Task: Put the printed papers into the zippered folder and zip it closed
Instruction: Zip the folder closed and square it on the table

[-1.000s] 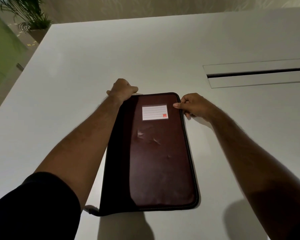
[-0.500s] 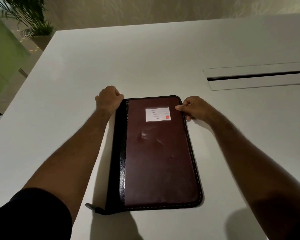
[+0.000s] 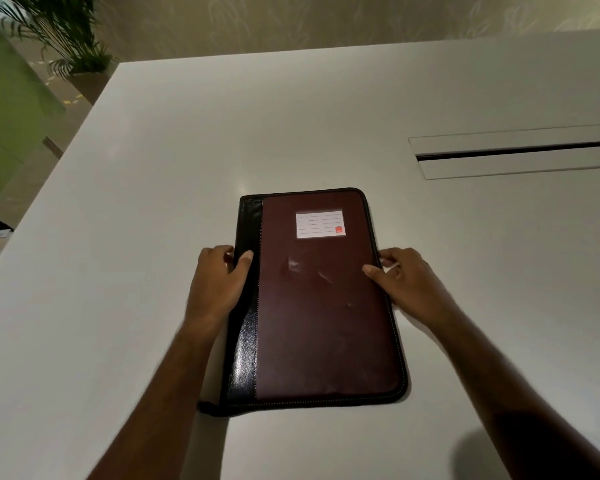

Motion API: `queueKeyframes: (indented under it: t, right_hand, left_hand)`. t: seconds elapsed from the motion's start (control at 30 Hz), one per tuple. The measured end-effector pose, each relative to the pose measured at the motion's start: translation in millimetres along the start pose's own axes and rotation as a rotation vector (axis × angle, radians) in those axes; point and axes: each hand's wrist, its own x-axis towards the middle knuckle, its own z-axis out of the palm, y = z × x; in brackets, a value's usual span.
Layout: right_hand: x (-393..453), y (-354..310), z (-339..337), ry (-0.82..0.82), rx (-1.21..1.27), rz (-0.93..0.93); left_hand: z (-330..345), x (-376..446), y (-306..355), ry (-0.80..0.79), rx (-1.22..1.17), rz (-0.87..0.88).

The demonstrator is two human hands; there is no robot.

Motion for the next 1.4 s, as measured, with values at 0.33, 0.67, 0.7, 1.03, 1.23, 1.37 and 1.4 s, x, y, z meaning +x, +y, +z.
queueKeyframes:
  t: [0.33, 0.67, 0.7, 1.03, 1.23, 1.37, 1.4]
  right_hand:
    - [-34.8, 6.4, 2.5, -0.028, 0.317, 0.186]
    - [-35.3, 6.3, 2.2, -0.021, 0.463, 0.220]
    - [-35.9, 3.9, 1.8, -0.024, 0.480, 0.227]
    - [-42.6, -56.6, 16.2, -0.109, 0.580, 0.102]
    - [-41.4, -102.4, 54.9, -0.183, 0.603, 0.056]
    - [-44.3, -127.2, 86.2, -0.214, 0.558, 0.000]
    - [-45.6, -132.2, 94.2, -0.225, 0.542, -0.008]
  left_hand:
    - [-7.9, -32.1, -4.8, 0.005, -0.111, -0.010]
    - [-12.8, -35.2, -3.5, -0.021, -0.207, -0.005]
    - [-14.4, -35.6, -3.4, -0.012, -0.220, -0.004]
    - [-80.8, -18.9, -35.0, 0.028, -0.316, -0.033]
    - [-130.5, -16.6, -75.7, 0.089, -0.364, -0.081]
    - [-164.7, -14.2, -100.6, 0.109, -0.334, -0.106]
    - [-172.5, -13.7, -107.0, 0.112, -0.327, -0.110]
